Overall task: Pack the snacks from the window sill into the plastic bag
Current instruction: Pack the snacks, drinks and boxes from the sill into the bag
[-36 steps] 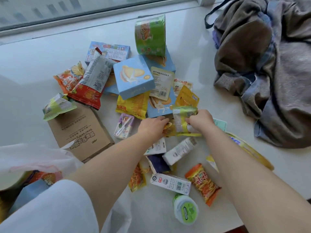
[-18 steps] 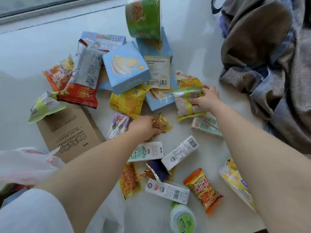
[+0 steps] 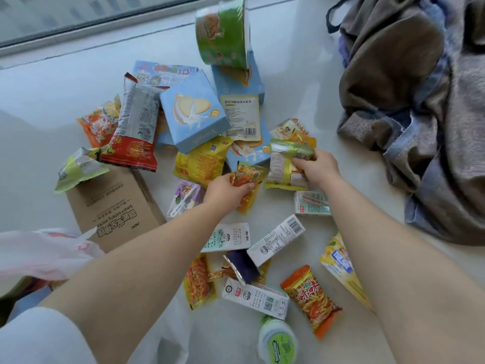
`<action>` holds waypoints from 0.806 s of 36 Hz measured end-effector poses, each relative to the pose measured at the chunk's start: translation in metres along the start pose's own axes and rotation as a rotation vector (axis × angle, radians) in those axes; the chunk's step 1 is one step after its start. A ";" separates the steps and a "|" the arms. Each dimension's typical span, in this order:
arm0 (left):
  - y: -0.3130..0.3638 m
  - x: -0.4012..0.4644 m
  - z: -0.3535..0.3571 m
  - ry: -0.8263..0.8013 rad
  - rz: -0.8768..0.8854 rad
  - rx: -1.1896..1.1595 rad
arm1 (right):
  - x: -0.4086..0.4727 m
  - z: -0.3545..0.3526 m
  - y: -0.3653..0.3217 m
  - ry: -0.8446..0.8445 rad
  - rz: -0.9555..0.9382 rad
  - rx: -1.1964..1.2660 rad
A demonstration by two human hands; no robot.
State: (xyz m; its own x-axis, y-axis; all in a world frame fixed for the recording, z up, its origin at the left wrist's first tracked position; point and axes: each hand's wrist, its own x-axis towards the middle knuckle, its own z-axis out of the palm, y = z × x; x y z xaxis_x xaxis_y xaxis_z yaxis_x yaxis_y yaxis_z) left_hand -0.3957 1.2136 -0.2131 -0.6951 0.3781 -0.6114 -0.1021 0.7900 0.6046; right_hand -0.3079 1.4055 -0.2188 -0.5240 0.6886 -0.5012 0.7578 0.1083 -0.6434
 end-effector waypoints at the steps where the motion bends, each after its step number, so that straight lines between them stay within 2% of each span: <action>1: 0.001 -0.004 -0.001 0.007 -0.003 -0.030 | -0.005 0.000 -0.001 0.035 -0.005 0.016; 8: 0.002 -0.038 -0.017 0.069 0.021 -0.198 | -0.064 0.001 -0.012 0.196 -0.046 0.148; 17: -0.032 -0.124 -0.076 0.256 0.168 -0.297 | -0.172 0.028 -0.049 0.036 -0.206 0.273; 29: -0.169 -0.264 -0.170 0.622 0.275 -0.264 | -0.325 0.139 -0.105 -0.205 -0.494 0.261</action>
State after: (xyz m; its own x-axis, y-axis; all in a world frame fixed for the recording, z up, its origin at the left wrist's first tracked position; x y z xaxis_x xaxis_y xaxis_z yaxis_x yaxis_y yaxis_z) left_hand -0.3162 0.8984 -0.0665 -0.9880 0.1405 -0.0638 0.0213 0.5335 0.8455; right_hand -0.2715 1.0706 -0.0684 -0.8743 0.4460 -0.1913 0.2981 0.1826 -0.9369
